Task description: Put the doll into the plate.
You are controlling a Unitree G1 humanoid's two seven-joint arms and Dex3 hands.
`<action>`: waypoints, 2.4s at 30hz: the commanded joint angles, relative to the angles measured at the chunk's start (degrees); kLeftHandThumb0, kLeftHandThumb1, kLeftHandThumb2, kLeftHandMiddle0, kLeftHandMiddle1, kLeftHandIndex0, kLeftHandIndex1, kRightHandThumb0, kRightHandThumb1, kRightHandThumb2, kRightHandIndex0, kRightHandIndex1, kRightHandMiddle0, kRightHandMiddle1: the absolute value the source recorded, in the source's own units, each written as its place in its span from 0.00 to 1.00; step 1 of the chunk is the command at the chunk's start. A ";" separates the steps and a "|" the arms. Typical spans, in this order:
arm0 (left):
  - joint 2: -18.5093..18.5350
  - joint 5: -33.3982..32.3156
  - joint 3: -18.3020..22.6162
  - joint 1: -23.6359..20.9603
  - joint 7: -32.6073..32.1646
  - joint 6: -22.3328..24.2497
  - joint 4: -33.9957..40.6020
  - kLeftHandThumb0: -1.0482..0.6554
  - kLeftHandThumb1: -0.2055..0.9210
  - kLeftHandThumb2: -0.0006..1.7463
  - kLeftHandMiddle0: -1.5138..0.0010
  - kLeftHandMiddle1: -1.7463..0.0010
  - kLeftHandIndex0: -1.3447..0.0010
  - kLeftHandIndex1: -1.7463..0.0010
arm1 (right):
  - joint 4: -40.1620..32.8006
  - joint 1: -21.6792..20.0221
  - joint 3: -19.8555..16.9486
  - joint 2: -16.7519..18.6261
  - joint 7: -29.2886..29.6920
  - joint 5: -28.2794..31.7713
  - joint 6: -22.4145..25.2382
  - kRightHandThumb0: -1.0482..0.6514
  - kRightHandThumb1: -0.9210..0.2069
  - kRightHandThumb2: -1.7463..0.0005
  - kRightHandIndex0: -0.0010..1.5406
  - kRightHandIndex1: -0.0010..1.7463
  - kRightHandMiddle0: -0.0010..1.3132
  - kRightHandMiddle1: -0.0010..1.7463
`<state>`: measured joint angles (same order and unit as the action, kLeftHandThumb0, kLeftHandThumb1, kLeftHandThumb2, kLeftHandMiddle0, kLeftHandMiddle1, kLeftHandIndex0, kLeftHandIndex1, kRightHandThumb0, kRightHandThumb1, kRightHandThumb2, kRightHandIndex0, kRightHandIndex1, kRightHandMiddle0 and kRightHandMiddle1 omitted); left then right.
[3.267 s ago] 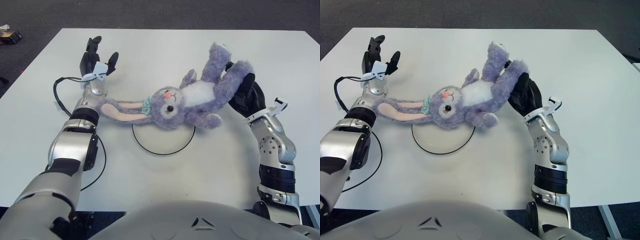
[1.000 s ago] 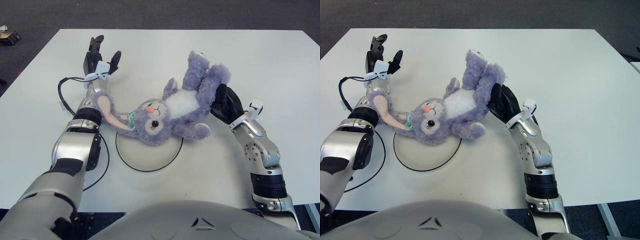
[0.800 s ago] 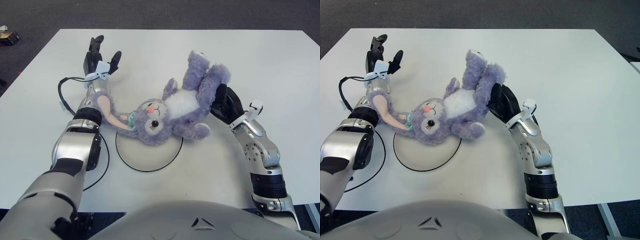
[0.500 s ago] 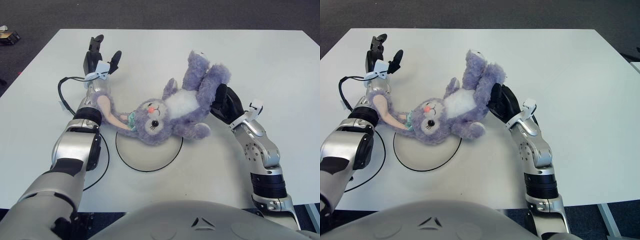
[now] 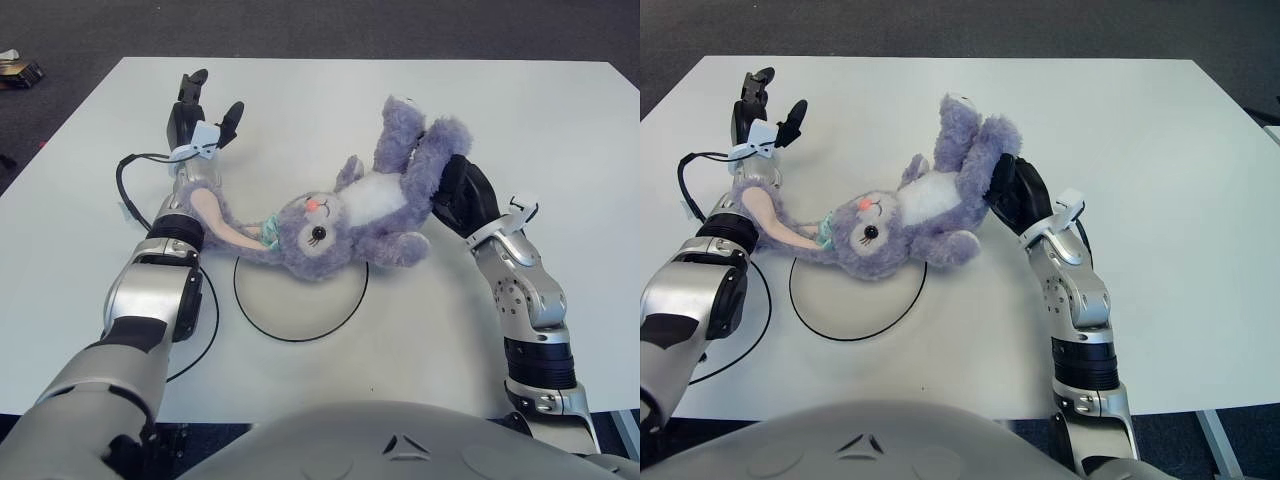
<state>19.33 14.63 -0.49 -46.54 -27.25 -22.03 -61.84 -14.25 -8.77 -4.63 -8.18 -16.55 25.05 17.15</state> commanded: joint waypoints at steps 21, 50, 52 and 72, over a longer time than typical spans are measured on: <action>-0.05 0.17 0.08 0.20 -0.04 0.66 0.79 0.26 1.00 0.20 0.66 1.00 0.74 0.76 | 5.39 -4.49 -4.79 1.79 6.72 -6.49 -11.78 0.14 0.00 0.48 0.20 0.00 0.23 0.00; -0.30 0.33 0.02 0.35 -0.40 1.24 0.89 0.28 1.00 0.18 0.67 1.00 0.73 0.77 | 8.69 -6.81 -7.29 -0.01 10.72 -13.29 -20.98 0.15 0.00 0.51 0.21 0.00 0.25 0.01; -0.30 0.33 0.02 0.35 -0.40 1.26 0.90 0.28 1.00 0.18 0.67 1.00 0.73 0.77 | 8.78 -6.87 -7.32 -0.05 10.71 -13.30 -21.09 0.15 0.00 0.51 0.21 0.00 0.25 0.01; -0.23 0.41 -0.05 0.32 -0.43 1.19 0.53 0.28 1.00 0.17 0.66 1.00 0.73 0.77 | 10.08 -7.15 -3.33 -16.30 20.58 -54.37 -47.74 0.23 0.00 0.75 0.19 0.00 0.26 0.01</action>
<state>18.88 14.66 -0.51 -46.53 -27.33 -21.02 -61.29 -0.18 -15.16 -9.11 -18.39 2.63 -17.75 -27.36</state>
